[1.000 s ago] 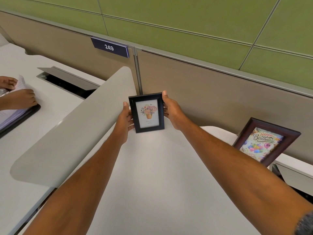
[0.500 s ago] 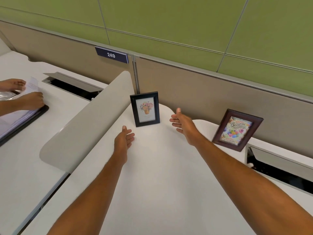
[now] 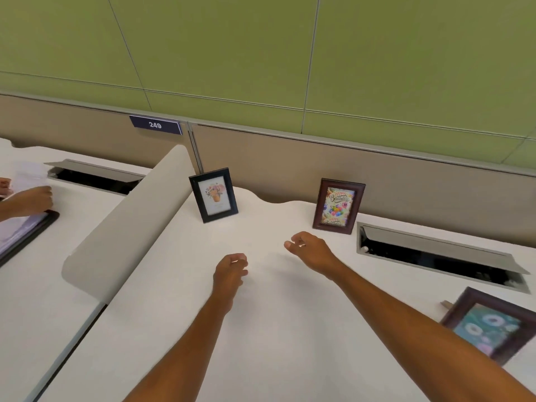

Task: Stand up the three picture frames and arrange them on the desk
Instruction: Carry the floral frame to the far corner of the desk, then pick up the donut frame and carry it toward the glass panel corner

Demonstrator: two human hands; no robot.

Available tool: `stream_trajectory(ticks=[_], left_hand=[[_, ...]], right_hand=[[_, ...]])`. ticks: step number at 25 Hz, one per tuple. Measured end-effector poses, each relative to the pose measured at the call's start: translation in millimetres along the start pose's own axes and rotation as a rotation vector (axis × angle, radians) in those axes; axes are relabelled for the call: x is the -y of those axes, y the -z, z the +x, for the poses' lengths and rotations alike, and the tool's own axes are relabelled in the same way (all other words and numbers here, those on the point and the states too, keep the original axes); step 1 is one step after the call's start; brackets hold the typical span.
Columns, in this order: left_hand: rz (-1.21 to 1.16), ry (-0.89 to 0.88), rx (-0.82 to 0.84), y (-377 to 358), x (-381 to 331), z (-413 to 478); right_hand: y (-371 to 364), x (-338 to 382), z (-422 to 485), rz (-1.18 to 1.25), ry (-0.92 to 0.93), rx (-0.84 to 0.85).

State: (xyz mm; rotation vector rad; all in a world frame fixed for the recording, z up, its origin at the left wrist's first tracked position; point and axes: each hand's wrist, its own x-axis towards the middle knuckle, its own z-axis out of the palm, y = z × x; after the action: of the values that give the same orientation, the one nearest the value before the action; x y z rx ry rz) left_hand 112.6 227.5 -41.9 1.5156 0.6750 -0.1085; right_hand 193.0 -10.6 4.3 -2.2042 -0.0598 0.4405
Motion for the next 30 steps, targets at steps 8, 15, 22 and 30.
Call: stream_trajectory(ticks=[8, 15, 22, 30], left_hand=[[0.176, -0.063, 0.231, -90, -14, -81], [0.214, -0.13, 0.325, -197, -19, -157], [0.189, -0.178, 0.384, -287, -4, -213], [0.274, -0.198, 0.418, -355, 18, -233]], right_hand=[[82, -46, -78, -0.009, 0.027, -0.106], [171, -102, -159, 0.036, 0.074, -0.225], [263, -169, -233, 0.095, 0.058, -0.412], [294, -243, -277, 0.31, -0.178, -0.676]])
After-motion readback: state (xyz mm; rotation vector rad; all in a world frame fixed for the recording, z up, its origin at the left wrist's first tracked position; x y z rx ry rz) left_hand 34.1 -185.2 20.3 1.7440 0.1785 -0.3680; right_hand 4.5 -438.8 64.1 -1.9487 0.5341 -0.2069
